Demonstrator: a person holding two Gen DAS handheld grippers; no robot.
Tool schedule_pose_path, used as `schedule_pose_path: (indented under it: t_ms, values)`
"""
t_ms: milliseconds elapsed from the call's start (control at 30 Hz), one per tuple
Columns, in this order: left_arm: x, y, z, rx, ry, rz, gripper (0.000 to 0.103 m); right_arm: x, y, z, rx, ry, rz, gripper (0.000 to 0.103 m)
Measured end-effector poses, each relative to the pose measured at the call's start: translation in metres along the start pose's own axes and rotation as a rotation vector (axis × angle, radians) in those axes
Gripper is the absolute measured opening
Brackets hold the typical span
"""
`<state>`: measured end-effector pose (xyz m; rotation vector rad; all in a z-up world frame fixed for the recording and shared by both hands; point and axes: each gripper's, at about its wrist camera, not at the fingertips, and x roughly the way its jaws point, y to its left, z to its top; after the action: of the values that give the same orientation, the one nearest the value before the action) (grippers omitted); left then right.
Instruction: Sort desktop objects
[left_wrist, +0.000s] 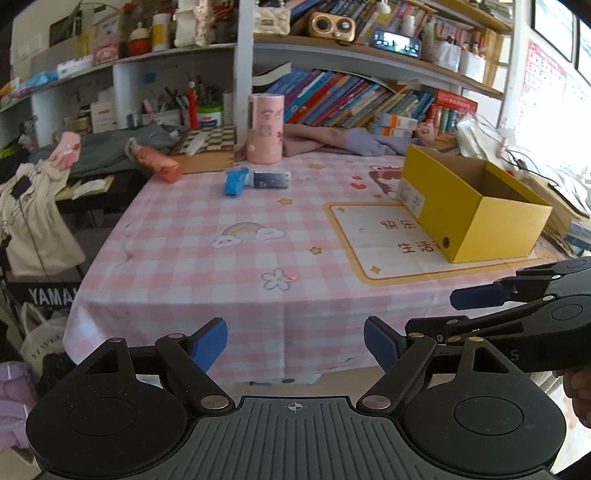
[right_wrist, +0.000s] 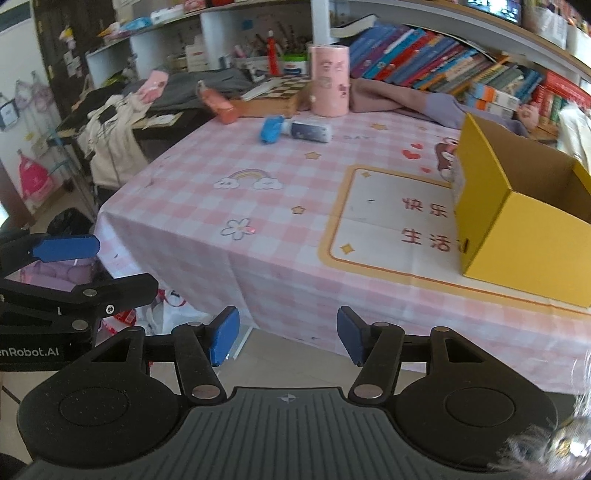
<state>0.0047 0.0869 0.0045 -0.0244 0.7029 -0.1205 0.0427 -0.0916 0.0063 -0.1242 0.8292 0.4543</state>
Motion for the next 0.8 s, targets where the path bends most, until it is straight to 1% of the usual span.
schedule_pose_path:
  t_ms: [233,433,633,800]
  values:
    - [0.005,0.004,0.003,-0.004,0.003,0.0,0.084,0.007,0.009,0.007,-0.051,-0.006,0.012,0.057]
    - [0.015,0.008,0.011,-0.006,-0.007,0.021,0.084,0.018,0.008,0.017,-0.076,-0.018,0.015,0.057]
    - [0.033,0.013,0.025,-0.019,-0.005,0.018,0.084,0.031,0.001,0.031,-0.09,-0.029,0.013,0.057]
    - [0.056,0.017,0.04,-0.038,0.014,0.011,0.084,0.045,-0.014,0.043,-0.064,-0.016,0.004,0.057]
